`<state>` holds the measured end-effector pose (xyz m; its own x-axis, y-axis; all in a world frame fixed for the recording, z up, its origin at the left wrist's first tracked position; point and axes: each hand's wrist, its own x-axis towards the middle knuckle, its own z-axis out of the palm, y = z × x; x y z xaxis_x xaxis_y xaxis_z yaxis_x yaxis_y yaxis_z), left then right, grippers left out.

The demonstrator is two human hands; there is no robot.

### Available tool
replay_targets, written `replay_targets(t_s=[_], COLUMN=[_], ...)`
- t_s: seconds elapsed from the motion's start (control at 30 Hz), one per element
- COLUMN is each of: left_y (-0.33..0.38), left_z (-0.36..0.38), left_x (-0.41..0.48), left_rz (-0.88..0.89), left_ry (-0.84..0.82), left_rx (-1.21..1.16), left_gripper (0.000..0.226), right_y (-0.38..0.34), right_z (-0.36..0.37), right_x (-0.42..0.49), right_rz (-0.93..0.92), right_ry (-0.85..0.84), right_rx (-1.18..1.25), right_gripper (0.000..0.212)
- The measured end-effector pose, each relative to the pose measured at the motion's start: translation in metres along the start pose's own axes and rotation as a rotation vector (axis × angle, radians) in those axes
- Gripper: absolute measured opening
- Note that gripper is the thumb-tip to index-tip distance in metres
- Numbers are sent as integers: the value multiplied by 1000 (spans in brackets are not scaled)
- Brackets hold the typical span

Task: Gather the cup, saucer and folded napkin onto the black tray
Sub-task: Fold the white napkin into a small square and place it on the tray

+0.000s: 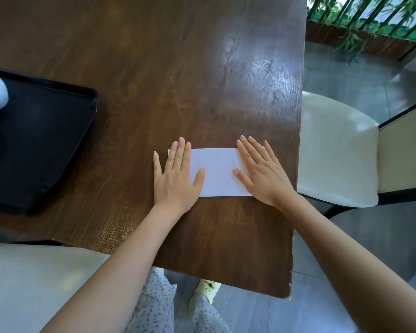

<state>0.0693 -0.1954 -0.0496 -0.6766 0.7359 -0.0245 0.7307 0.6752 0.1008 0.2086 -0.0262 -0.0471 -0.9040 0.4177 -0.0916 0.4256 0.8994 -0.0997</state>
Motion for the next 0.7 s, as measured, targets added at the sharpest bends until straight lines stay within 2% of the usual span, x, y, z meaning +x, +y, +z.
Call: replay_targets(t_s=[0.2,0.7], left_y=[-14,-28], left_z=[1,-2], left_x=[-2,15], left_rz=[-32,145], left_ry=[-17,-57], left_rx=[18,42], left_gripper=[74,72], right_y=[-1,-4], right_z=[1,-2], right_x=[0,-28], right_rz=[18,72], right_ry=[20,-45], right_rx=[-5,1], right_gripper=[67,68])
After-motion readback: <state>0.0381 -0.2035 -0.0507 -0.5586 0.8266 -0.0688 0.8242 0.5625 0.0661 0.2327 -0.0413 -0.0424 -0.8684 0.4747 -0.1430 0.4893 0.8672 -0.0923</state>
